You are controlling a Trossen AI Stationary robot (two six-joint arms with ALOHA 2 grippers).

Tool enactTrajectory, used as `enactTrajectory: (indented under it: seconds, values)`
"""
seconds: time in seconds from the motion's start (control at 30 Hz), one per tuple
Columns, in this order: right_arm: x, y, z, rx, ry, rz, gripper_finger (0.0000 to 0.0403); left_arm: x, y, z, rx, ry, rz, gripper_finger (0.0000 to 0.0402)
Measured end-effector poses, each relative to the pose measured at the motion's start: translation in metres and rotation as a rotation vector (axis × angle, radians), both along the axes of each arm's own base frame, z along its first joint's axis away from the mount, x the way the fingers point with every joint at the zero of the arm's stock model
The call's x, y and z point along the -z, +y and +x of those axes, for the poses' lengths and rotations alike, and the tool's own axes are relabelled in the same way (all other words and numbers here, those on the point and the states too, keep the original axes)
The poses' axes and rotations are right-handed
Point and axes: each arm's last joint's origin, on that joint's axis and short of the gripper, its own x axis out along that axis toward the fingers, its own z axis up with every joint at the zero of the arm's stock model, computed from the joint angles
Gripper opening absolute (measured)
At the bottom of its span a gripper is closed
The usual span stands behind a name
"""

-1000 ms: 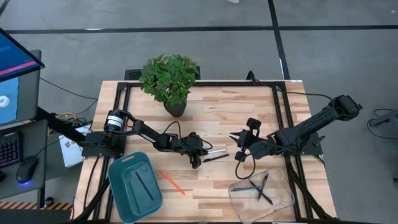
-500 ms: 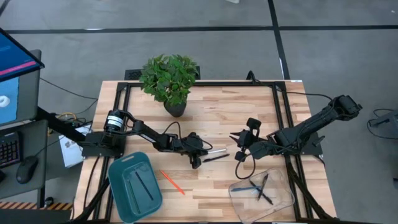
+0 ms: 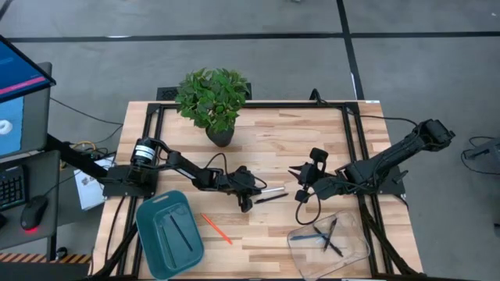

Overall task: Sort pens & pencils
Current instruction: Put the white pencil into the blue bin

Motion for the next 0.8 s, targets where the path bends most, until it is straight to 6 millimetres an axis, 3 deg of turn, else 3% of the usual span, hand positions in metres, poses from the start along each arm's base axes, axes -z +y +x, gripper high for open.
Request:
enactTrajectory:
  seconds: [0.8]
  values:
    - [0.0009,-0.0003,-0.0007,0.000,0.012,-0.004,0.0075,-0.0007,0.0004,0.0012,0.009,-0.029,0.031,0.0008]
